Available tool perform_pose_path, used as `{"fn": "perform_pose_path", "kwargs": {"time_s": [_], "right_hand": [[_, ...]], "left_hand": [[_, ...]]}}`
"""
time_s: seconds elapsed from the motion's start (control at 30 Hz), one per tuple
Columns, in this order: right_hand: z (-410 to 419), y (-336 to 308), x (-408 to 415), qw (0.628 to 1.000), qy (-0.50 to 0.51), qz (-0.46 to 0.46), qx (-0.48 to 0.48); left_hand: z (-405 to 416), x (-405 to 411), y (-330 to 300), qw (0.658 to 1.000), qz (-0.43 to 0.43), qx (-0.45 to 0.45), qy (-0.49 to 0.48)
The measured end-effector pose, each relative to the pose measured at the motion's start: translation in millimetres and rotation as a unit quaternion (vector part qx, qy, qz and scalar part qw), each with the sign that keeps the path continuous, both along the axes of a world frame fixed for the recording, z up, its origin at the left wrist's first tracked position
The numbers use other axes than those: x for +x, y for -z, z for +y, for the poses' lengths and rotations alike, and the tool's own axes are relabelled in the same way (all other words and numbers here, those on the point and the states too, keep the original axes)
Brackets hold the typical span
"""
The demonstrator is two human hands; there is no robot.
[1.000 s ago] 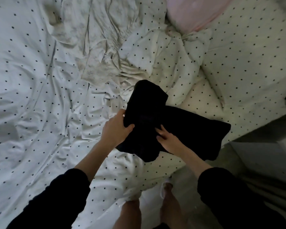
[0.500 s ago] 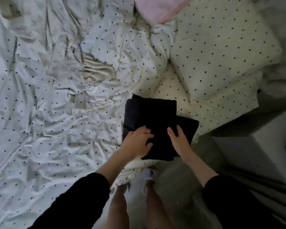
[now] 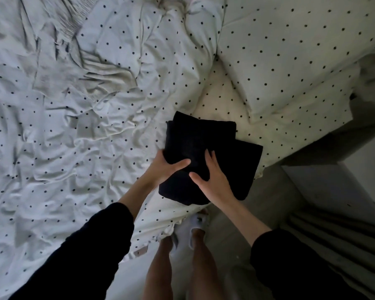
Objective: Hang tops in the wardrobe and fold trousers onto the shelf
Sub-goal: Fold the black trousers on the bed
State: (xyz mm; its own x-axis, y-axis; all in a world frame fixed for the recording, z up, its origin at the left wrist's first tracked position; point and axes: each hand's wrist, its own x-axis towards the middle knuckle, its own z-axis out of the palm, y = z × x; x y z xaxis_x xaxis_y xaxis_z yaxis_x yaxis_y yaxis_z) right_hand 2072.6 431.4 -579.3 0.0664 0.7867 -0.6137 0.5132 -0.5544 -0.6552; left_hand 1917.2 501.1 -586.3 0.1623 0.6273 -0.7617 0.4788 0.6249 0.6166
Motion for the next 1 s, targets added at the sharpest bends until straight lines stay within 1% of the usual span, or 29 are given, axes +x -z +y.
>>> {"fn": "perform_pose_path", "kwargs": {"time_s": [0.1, 0.17, 0.3, 0.37, 0.43, 0.5, 0.53, 0.57, 0.6, 0.67, 0.7, 0.73, 0.77, 0.8, 0.83, 0.87, 0.9, 0.93, 0.97, 1.0], "right_hand": [[4.4, -13.4, 5.0, 1.000, 0.014, 0.023, 0.013], [10.3, -29.1, 3.5, 0.998, 0.024, 0.054, 0.017], [39.9, -63.1, -17.0, 0.982, 0.040, 0.184, 0.015], [58.9, -78.4, -36.7, 0.968, 0.042, 0.246, 0.016], [76.0, -87.6, -56.5, 0.945, 0.056, 0.322, 0.000], [91.3, -90.9, -73.2, 0.911, 0.074, 0.405, -0.034], [98.0, -88.6, -81.1, 0.896, 0.083, 0.432, -0.056], [101.3, -84.4, -84.5, 0.892, 0.094, 0.436, -0.075], [101.6, -79.9, -86.7, 0.899, 0.097, 0.418, -0.086], [93.9, -70.5, -80.8, 0.932, 0.087, 0.340, -0.091], [87.0, -65.6, -74.9, 0.943, 0.089, 0.306, -0.095], [78.8, -60.5, -66.8, 0.949, 0.105, 0.281, -0.100], [70.7, -55.9, -56.6, 0.949, 0.138, 0.264, -0.103], [65.2, -53.1, -45.9, 0.940, 0.193, 0.260, -0.104], [61.4, -52.2, -34.5, 0.922, 0.261, 0.266, -0.103], [58.9, -52.3, -23.1, 0.903, 0.325, 0.266, -0.090], [57.9, -51.4, -11.9, 0.900, 0.360, 0.237, -0.058], [57.7, -52.4, -1.4, 0.919, 0.354, 0.175, -0.015], [59.8, -53.2, 4.1, 0.945, 0.311, 0.095, 0.035], [63.3, -57.1, 8.5, 0.965, 0.240, 0.010, 0.103]], "left_hand": [[-1.1, 1.2, -19.9, 0.999, 0.021, 0.043, 0.017], [1.3, -3.0, -45.3, 0.996, 0.029, 0.080, 0.035], [23.7, -23.6, -105.5, 0.979, 0.077, 0.187, 0.039], [37.8, -43.5, -137.7, 0.963, 0.117, 0.234, 0.059], [50.2, -62.7, -160.2, 0.947, 0.158, 0.269, 0.082], [59.3, -81.2, -166.3, 0.936, 0.184, 0.285, 0.096], [61.7, -89.7, -163.5, 0.931, 0.194, 0.289, 0.108], [61.9, -94.3, -156.7, 0.929, 0.199, 0.286, 0.126], [58.7, -97.3, -147.0, 0.930, 0.203, 0.270, 0.143], [45.5, -92.6, -124.1, 0.929, 0.229, 0.227, 0.181], [37.1, -86.6, -112.7, 0.918, 0.255, 0.217, 0.211], [29.0, -78.2, -104.9, 0.900, 0.284, 0.225, 0.243], [22.3, -68.0, -100.4, 0.880, 0.309, 0.245, 0.265], [18.1, -57.0, -97.6, 0.862, 0.326, 0.270, 0.278], [14.7, -45.9, -95.8, 0.848, 0.336, 0.292, 0.287], [11.5, -34.2, -93.7, 0.837, 0.344, 0.309, 0.294], [8.2, -21.9, -91.5, 0.828, 0.351, 0.320, 0.299], [3.5, -8.0, -88.8, 0.823, 0.355, 0.322, 0.304], [-1.5, 2.6, -85.4, 0.822, 0.359, 0.313, 0.313], [-6.7, 13.4, -81.5, 0.825, 0.358, 0.296, 0.323]]}}
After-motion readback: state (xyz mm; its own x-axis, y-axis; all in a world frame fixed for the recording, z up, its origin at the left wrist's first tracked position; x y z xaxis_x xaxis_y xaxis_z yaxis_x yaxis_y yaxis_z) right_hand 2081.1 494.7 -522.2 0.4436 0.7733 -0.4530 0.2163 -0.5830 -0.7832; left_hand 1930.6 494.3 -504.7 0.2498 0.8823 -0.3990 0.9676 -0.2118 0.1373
